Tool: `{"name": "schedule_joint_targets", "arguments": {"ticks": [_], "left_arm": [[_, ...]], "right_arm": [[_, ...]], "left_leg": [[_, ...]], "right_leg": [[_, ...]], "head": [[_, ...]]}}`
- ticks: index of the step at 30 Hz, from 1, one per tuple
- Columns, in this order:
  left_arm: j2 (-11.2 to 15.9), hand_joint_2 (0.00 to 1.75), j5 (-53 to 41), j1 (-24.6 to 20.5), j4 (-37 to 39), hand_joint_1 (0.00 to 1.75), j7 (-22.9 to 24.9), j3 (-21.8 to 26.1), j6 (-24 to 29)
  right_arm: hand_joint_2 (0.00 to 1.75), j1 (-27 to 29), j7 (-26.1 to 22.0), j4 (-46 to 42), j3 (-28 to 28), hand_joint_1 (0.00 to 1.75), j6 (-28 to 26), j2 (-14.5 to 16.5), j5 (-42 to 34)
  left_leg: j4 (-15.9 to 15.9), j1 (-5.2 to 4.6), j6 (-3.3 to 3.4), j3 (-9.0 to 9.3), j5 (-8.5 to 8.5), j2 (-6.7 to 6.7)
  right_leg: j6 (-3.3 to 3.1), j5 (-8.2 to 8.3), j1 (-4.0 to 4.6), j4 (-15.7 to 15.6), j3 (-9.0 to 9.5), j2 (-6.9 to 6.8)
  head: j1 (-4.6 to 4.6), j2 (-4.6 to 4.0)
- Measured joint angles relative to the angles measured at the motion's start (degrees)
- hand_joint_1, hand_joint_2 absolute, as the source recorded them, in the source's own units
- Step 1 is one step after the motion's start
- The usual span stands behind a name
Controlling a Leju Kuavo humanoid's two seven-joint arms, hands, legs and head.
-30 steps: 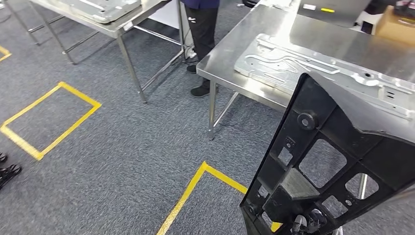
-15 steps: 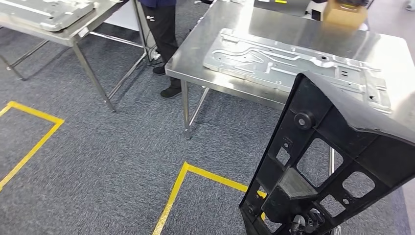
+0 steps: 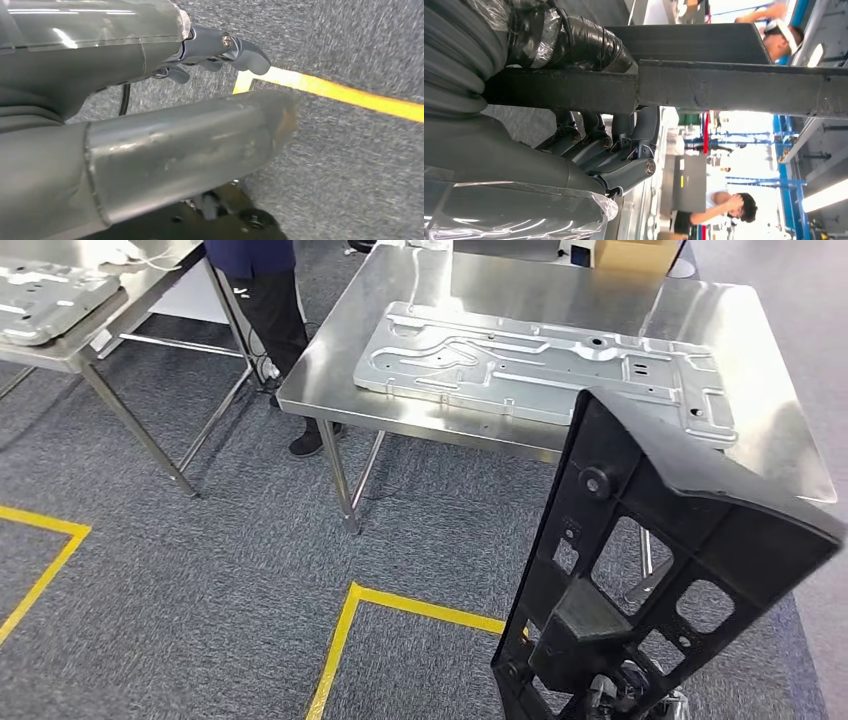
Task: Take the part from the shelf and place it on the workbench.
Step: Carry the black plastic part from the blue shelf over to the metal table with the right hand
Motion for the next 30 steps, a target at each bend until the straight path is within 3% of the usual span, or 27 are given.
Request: {"name": "schedule_joint_targets", "arguments": {"ticks": [1, 3, 8, 10, 12, 13, 14, 16, 18, 19, 21, 24, 25, 27, 28, 29, 30], "left_arm": [[0.0, 0.0, -0.1, 0.0, 0.0, 0.0, 0.1, 0.0, 0.1], [0.1, 0.0, -0.3, 0.0, 0.0, 0.0, 0.3, 0.0, 0.3], [0.1, 0.0, -0.8, -0.1, 0.0, 0.0, 0.6, -0.1, 0.4], [0.0, 0.0, -1.0, -0.2, 0.0, 0.0, 0.7, -0.1, 0.4], [0.0, 0.0, -1.1, -0.1, 0.0, 0.0, 0.9, -0.1, 0.5], [0.0, 0.0, -1.1, -0.1, 0.0, 0.0, 0.9, -0.1, 0.5], [0.0, 0.0, -1.2, -0.1, 0.0, 0.0, 1.0, -0.1, 0.5], [0.0, 0.0, -1.2, -0.1, 0.0, 0.0, 1.1, -0.1, 0.5], [0.0, 0.0, -1.2, -0.1, 0.0, 0.0, 1.2, -0.1, 0.5], [0.0, 0.0, -1.3, -0.2, 0.0, 0.0, 1.2, -0.1, 0.5], [0.0, 0.0, -1.3, -0.2, 0.0, 0.0, 1.3, -0.1, 0.5], [0.1, 0.0, -1.4, -0.3, 0.0, 0.0, 1.4, -0.1, 0.5], [0.1, 0.0, -1.4, -0.2, 0.0, 0.0, 1.4, -0.1, 0.5], [0.2, 0.0, -1.4, -0.1, 0.0, 0.0, 1.6, -0.1, 0.6], [0.2, 0.0, -1.4, 0.0, 0.0, 0.0, 1.7, -0.1, 0.6], [0.3, 0.0, -1.4, 0.1, 0.0, 0.0, 1.9, -0.1, 0.6], [0.3, 0.0, -1.5, 0.2, 0.0, 0.0, 1.9, -0.1, 0.7]], "right_arm": [[1.75, 0.0, 0.0, 0.0, 0.2, 1.75, -0.6, 0.0, 0.4], [1.75, 0.0, 0.0, 0.0, 0.7, 1.75, -1.6, 0.0, 1.1], [1.75, 0.2, 0.2, -0.1, 2.1, 1.75, -3.8, -0.3, 2.6], [1.75, 0.2, 0.4, -0.1, 2.6, 1.75, -4.9, -0.7, 3.0], [1.75, 0.3, 0.7, -0.1, 3.0, 1.75, -5.5, -1.1, 3.1], [1.75, 0.4, 0.8, -0.1, 3.1, 1.75, -5.6, -1.3, 3.2], [1.75, 0.4, 0.8, -0.1, 3.1, 1.75, -5.7, -1.5, 3.3], [1.75, 0.4, 1.0, -0.1, 3.4, 1.75, -6.2, -1.7, 3.5], [1.75, 0.4, 1.2, -0.1, 3.7, 1.75, -7.0, -2.0, 3.8], [1.75, 0.5, 1.3, -0.1, 3.9, 1.75, -7.5, -2.1, 4.0], [1.75, 0.7, 1.7, -0.1, 4.4, 1.75, -8.8, -2.3, 4.4], [1.75, 0.9, 2.8, -0.1, 5.0, 1.75, -11.2, -2.4, 4.8], [1.75, 1.0, 3.1, -0.1, 5.1, 1.75, -11.7, -2.4, 4.9], [1.75, 1.1, 3.5, 0.0, 5.5, 1.75, -12.4, -2.5, 4.9], [1.75, 1.1, 3.6, 0.0, 5.7, 1.75, -12.6, -2.5, 4.9], [1.75, 1.2, 3.7, 0.1, 5.8, 1.75, -12.7, -2.6, 4.9], [1.75, 1.3, 3.8, 0.1, 5.9, 1.75, -12.8, -2.6, 4.9]], "left_leg": [[-3.5, 0.02, 0.11, 1.21, 2.49, -0.03], [-9.2, -0.11, 0.47, 3.32, 5.3, -0.13], [-11.1, -0.12, 1.86, 4.02, 5.66, -0.16], [-11.3, 0.09, 2.34, 4.18, 5.77, -0.07], [-11.3, 0.08, 2.52, 4.19, 5.66, 0.0], [-11.3, 0.07, 2.54, 4.25, 5.57, 0.02], [-11.3, 0.07, 2.52, 4.39, 5.45, 0.01], [-11.3, 0.07, 2.34, 4.93, 5.11, -0.07], [-11.4, -0.01, 1.94, 5.32, 4.74, -0.1], [-11.4, -0.06, 1.68, 5.36, 4.63, -0.08], [-11.8, -0.08, 1.1, 5.45, 4.56, -0.01], [-10.3, -0.03, 0.3, 5.19, 3.18, -0.06], [-7.7, 0.0, 0.13, 4.04, 1.65, -0.12], [0.2, 0.03, -0.11, -0.01, -1.89, -0.15], [3.3, 0.05, -0.2, -1.79, -2.68, -0.16], [4.5, 0.05, -0.21, -2.7, -2.26, -0.16], [3.3, 0.04, -0.15, -2.45, -0.66, -0.16]], "right_leg": [[0.17, -0.34, -0.03, 0.3, 0.21, 0.28], [0.75, -1.08, 0.15, 1.0, 0.32, 0.64], [2.2, -2.2, 0.13, 2.2, -0.05, 0.75], [2.84, -4.95, -0.11, 6.9, -2.25, 0.55], [3.3, -8.07, -0.34, 14.4, -6.25, 0.42], [3.42, -8.46, -0.43, 16.8, -7.7, 0.39], [3.45, -7.67, -0.51, 17.2, -8.19, 0.38], [3.13, -3.31, -0.57, 11.3, -5.79, 0.33], [2.47, -0.37, -0.3, 4.1, -2.48, 0.23], [2.17, 0.01, -0.1, 2.2, -1.66, 0.21], [1.62, -0.2, 0.2, 1.5, -1.47, 0.27], [0.58, 0.17, -0.27, 0.2, -0.71, 0.27], [0.27, 0.23, -0.41, -0.1, -0.43, 0.19], [-0.16, 0.02, -0.21, -0.2, -0.2, 0.08], [-0.29, -0.14, -0.11, -0.1, -0.08, 0.11], [-0.35, -0.32, -0.02, -0.1, 0.11, 0.19], [-0.33, -0.54, 0.05, 0.0, 0.39, 0.3]], "head": [[0.0, 0.0], [0.02, 0.0], [0.04, 0.0], [0.06, 0.0], [0.05, 0.0], [0.05, 0.0], [0.05, 0.0], [0.05, 0.0], [0.06, 0.0], [0.05, 0.0], [0.06, 0.0], [0.02, 0.0], [-0.01, 0.0], [-0.03, 0.0], [-0.03, 0.0], [-0.02, 0.0], [-0.03, 0.0]]}}
